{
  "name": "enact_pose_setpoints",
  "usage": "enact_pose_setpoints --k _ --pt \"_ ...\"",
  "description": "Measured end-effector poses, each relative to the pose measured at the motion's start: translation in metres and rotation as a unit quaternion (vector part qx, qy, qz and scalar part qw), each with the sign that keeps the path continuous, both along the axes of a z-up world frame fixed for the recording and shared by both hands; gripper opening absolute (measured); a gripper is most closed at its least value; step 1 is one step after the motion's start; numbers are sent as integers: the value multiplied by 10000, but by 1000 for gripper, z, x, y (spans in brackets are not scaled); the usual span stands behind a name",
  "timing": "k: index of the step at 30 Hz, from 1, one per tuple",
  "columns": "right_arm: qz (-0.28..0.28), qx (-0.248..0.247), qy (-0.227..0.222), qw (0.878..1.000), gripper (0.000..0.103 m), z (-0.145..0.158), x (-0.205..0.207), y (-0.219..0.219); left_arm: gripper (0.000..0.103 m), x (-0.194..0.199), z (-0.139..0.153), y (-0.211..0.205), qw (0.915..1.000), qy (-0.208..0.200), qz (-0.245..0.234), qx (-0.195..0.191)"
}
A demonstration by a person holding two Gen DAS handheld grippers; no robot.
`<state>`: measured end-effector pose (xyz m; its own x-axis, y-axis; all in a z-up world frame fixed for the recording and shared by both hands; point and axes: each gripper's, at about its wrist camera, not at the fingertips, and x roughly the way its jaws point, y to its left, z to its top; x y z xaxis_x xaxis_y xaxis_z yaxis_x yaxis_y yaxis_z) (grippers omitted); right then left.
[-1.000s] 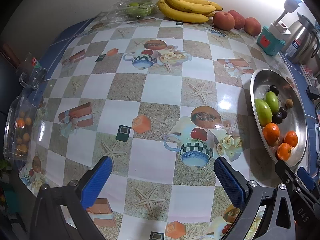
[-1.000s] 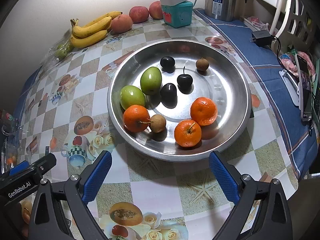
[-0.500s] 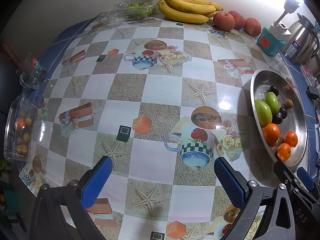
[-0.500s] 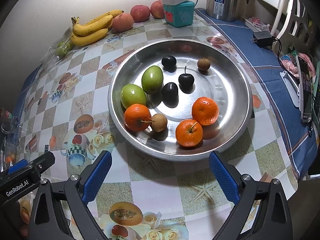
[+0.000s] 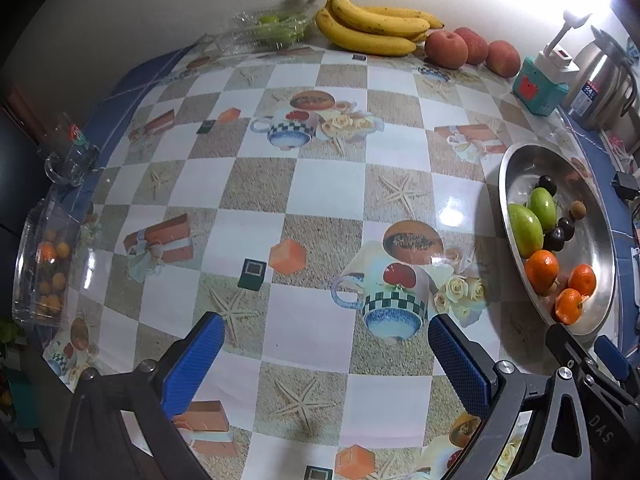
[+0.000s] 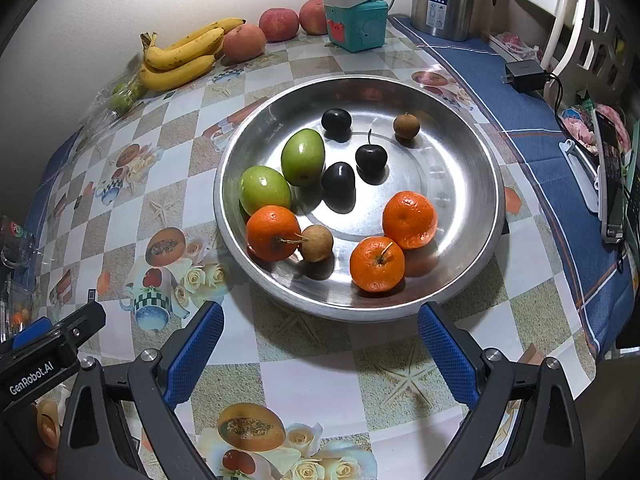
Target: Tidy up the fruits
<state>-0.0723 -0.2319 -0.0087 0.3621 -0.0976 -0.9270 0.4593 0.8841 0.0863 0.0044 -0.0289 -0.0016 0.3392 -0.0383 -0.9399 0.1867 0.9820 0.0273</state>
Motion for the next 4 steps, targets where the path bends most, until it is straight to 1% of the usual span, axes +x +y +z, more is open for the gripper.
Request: enact_pose_setpoints --k 4 --pt "0 0 3 10000 98 0 0 0 103 1 0 1 10000 -4 16 -27"
